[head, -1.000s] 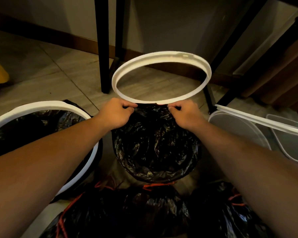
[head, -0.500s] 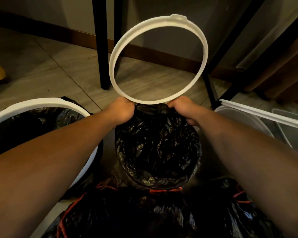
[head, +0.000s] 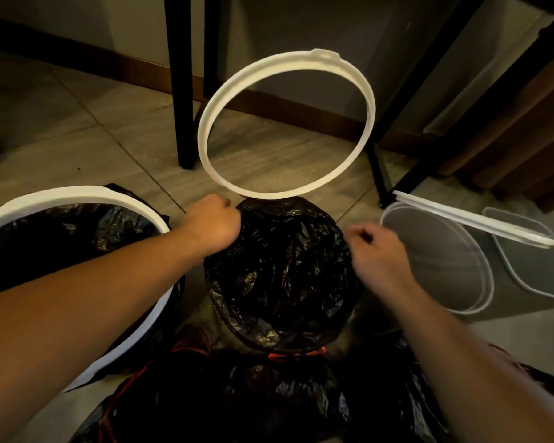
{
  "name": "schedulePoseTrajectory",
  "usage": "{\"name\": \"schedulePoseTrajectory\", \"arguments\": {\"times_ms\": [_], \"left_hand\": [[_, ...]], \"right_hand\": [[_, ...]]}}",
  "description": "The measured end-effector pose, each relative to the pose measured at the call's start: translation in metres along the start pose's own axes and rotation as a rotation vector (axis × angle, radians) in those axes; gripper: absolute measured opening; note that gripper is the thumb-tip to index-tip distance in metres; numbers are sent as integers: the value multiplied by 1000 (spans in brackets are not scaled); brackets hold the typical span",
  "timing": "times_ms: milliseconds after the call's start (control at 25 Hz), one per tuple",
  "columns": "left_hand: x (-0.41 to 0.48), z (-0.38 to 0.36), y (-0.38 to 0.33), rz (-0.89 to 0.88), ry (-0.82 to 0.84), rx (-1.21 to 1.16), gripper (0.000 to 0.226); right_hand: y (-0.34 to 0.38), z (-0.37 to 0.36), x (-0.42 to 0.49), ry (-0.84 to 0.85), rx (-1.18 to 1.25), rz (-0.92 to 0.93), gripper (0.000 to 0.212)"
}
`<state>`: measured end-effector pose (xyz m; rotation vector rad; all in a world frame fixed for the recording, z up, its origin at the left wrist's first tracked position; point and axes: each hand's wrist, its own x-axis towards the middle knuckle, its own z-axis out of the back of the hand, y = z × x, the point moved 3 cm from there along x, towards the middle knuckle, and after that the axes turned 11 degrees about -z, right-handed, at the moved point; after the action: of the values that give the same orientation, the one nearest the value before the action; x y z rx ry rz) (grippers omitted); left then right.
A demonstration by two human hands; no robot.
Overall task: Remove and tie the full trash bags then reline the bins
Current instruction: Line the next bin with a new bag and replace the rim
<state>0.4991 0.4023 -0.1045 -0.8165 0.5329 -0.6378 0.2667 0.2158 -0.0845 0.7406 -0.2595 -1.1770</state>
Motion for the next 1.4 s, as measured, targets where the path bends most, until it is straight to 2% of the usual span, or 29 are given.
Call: {"name": "schedulePoseTrajectory", "arguments": {"times_ms": [40,120,240,360,600,720,800,840,920,960,1040,1080,1160,1240,1320,1400], "left_hand": [[-8,1,0,3,9,33,32],[-21,-1,2,9,28,11,36],[-43,-8,6,38,61,-110,40],[-53,-15,15,72,14,-305,61],[-54,-18,14,78,-121,-430,66],[-63,-23,5,42,-117,-477,55],[-69,-25,-1,6,-144,-529,52],[-71,-25,-2,-9,-172,-551,47],[-77,-29,1,44,-230,-608,41],[-80,-32,4,87,-250,-638,52],[-87,-40,13,158,-294,-769,56],[-90,-43,17,187,-289,-890,52],[-93,-43,17,246,-330,-1139,54],[-92,-39,18,256,-390,-1212,59],[-91,-36,12,243,-374,-1184,70],[-88,-34,6,181,-301,-1142,59]], "right_hand": [[-8,-1,-19,-34,6,-17,11],[-20,-10,-44,-67,98,-90,13],[-38,-26,-52,-1,338,-293,24],[-43,-43,-46,110,477,-431,27],[-24,-48,-22,66,444,-344,18],[-14,-39,-21,57,354,-318,38],[-3,-22,-33,-48,266,-164,46],[10,-8,-41,-128,273,-32,41],[51,31,-55,-343,432,308,27],[70,53,-56,-446,551,485,23],[99,85,-54,-502,694,694,19],[108,92,-53,-452,666,691,19],[103,79,-54,-236,457,541,18],[70,51,-57,-17,249,340,12],[33,33,-60,-7,102,234,14],[10,20,-65,-20,38,201,31]]}}
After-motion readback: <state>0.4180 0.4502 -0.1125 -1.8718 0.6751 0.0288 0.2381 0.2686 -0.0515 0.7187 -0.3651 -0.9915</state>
